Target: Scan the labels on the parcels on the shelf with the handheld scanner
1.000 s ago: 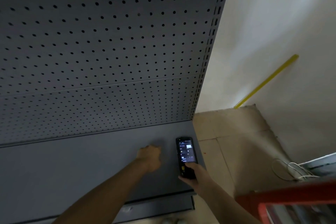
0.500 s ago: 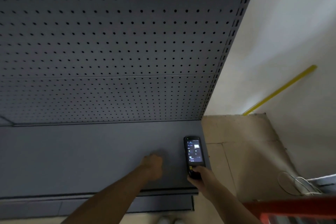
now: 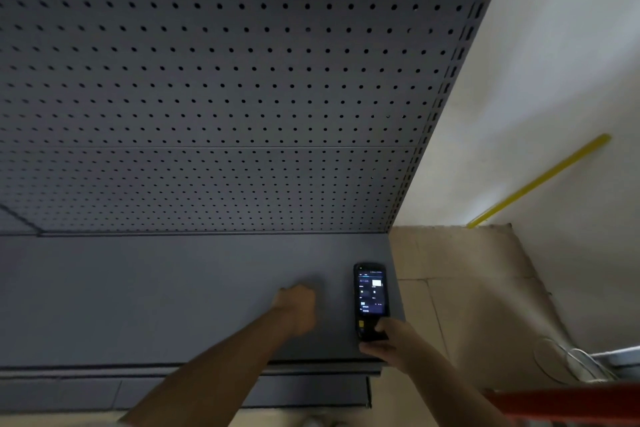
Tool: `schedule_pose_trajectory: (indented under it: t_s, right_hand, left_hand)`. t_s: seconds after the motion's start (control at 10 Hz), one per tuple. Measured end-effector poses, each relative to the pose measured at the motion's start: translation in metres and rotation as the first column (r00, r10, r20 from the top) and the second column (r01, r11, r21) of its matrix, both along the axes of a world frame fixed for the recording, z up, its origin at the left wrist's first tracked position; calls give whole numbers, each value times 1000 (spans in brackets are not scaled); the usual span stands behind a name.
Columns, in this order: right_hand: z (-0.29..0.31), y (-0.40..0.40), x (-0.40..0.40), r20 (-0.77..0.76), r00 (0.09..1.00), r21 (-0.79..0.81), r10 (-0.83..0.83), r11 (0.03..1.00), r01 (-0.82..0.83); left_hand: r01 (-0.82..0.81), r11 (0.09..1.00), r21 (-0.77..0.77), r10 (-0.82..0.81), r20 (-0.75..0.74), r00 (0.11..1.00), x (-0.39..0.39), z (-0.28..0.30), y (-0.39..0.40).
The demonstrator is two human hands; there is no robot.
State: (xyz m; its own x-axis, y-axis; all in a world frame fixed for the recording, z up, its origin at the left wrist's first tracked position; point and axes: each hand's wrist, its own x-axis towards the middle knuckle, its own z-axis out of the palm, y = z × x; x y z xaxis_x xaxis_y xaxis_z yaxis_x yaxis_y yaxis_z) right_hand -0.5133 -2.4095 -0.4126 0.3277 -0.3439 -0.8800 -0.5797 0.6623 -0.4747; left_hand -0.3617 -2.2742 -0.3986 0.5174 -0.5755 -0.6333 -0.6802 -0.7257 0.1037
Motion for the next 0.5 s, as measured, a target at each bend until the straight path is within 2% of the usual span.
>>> schedule_pose_trajectory:
  t_s: [0.1, 0.2, 0.4, 0.5]
  right_hand:
    - [-2, 1, 0, 7, 997, 6, -78, 997, 78]
    - [0, 1, 1, -44, 996, -44, -81, 996, 79]
    - [8, -1, -10, -145, 988, -172, -58, 985, 32]
    - [23, -3, -12, -127, 990, -284, 53, 955, -87]
  left_hand:
    - [21, 1000, -8, -21, 36, 999, 3, 1, 2]
    - [24, 1000, -15, -24, 27, 999, 5, 4, 3]
    - [69, 995, -66, -62, 98, 993, 8, 20, 6]
    - [70, 991, -116, -55, 129, 990, 12, 31, 7]
